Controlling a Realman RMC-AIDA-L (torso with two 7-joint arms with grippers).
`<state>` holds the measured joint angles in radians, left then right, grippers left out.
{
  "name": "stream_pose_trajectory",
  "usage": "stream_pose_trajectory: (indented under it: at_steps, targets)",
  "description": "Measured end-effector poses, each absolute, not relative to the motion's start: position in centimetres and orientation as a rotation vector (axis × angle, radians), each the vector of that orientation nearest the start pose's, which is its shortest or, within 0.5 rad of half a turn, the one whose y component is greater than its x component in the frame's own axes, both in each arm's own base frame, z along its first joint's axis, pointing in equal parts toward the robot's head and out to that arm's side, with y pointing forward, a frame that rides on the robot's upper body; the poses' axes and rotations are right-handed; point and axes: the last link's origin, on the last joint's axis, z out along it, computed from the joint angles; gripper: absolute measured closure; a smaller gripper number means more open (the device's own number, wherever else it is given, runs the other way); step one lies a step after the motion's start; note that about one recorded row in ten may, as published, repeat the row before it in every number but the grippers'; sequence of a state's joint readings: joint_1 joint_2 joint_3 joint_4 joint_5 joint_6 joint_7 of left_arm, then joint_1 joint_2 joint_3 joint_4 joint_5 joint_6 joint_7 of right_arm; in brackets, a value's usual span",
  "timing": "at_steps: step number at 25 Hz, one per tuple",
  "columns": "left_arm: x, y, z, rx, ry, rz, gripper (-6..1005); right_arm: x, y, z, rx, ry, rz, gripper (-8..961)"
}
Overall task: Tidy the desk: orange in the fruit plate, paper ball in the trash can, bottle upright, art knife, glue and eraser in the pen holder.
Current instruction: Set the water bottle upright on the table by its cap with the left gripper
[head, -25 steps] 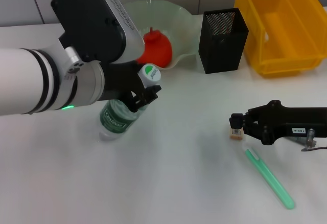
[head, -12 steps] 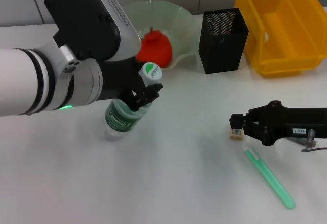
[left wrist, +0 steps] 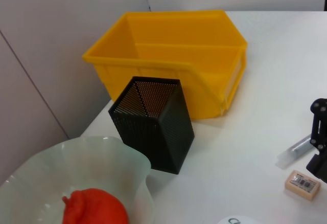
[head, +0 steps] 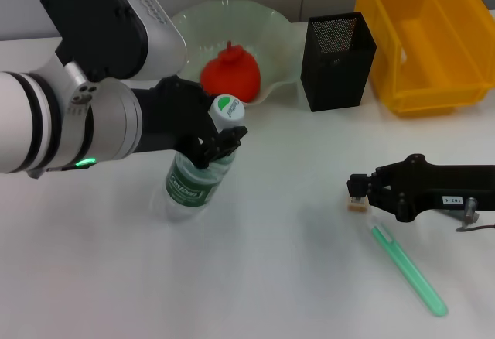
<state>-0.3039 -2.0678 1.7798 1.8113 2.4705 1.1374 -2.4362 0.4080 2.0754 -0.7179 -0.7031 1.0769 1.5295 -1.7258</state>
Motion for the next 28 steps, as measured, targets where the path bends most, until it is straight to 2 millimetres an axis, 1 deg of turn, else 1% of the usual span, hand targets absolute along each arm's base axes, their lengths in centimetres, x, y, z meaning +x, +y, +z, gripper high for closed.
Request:
stream_pose_trajectory:
  at_steps: [4,6,12,21,28]
  targets:
    - [-10.3,30.8,-2.2,-2.632,-0.206,0.020,537,30.5,29.8,0.0,-2.698,0.779,0.540,894]
    - [-10.3,30.9,-2.2,-2.649,-0.222,-0.029,537,30.5,29.8,0.0,-2.700,0.775,0.541,894]
    - [-10.4,31.0,-2.1,-2.649,-0.230,-0.039,535,30.5,29.8,-0.1,-2.699,0.776,0.541,894]
    - [-11.4,31.9,-2.3,-2.618,-0.238,-0.068,533,30.7,29.6,0.0,-2.697,0.780,0.539,894]
    - [-12.1,32.5,-2.0,-2.613,-0.283,-0.113,531,30.7,29.6,0.0,-2.696,0.781,0.539,894]
